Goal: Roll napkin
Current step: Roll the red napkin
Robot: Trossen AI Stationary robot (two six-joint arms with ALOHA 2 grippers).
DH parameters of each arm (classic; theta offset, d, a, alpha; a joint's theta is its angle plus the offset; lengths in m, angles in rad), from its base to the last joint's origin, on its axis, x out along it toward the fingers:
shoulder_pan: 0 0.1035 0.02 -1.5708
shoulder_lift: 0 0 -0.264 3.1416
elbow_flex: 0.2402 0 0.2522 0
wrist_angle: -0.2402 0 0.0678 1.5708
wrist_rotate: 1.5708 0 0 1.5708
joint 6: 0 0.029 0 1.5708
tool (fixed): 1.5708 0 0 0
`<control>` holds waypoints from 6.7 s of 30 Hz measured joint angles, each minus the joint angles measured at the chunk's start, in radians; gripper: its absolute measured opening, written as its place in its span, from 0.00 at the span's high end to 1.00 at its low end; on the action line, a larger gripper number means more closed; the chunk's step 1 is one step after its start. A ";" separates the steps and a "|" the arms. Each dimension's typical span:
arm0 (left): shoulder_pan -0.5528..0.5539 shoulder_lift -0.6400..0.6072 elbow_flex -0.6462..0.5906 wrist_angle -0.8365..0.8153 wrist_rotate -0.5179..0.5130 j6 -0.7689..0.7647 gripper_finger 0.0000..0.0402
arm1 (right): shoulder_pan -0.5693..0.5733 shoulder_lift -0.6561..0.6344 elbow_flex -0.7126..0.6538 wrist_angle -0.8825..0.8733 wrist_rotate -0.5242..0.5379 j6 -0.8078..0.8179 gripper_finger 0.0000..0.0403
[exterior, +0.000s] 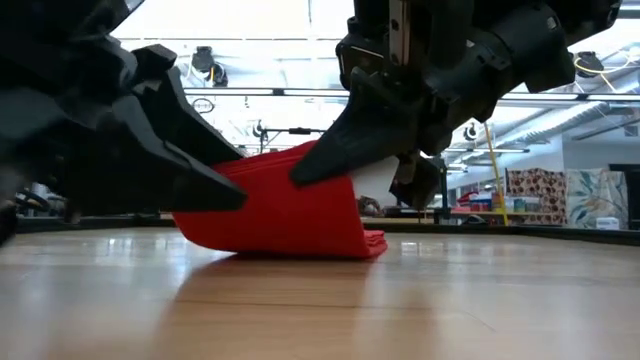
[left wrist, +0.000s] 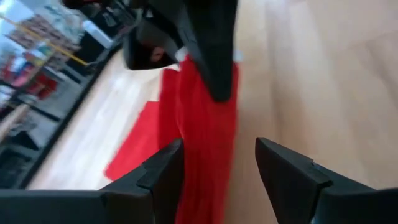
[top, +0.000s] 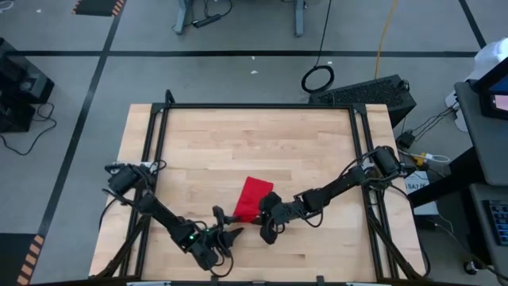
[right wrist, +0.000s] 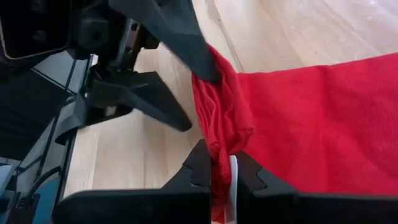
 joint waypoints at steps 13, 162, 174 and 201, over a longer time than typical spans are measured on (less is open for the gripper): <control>0.000 0.016 0.001 0.024 -0.056 0.124 0.50 | 0.001 0.000 0.000 -0.013 -0.019 0.013 0.99; 0.557 0.108 0.298 -0.171 1.575 -0.402 0.96 | 0.393 0.112 0.061 -0.257 0.679 -0.375 0.51; 0.560 0.108 0.298 -0.174 1.575 -0.402 0.96 | 0.445 0.116 0.118 -0.254 0.808 -0.506 0.51; 0.608 0.171 0.302 -0.103 1.666 -0.564 0.92 | 0.339 0.127 -0.011 -0.221 0.658 -0.291 0.51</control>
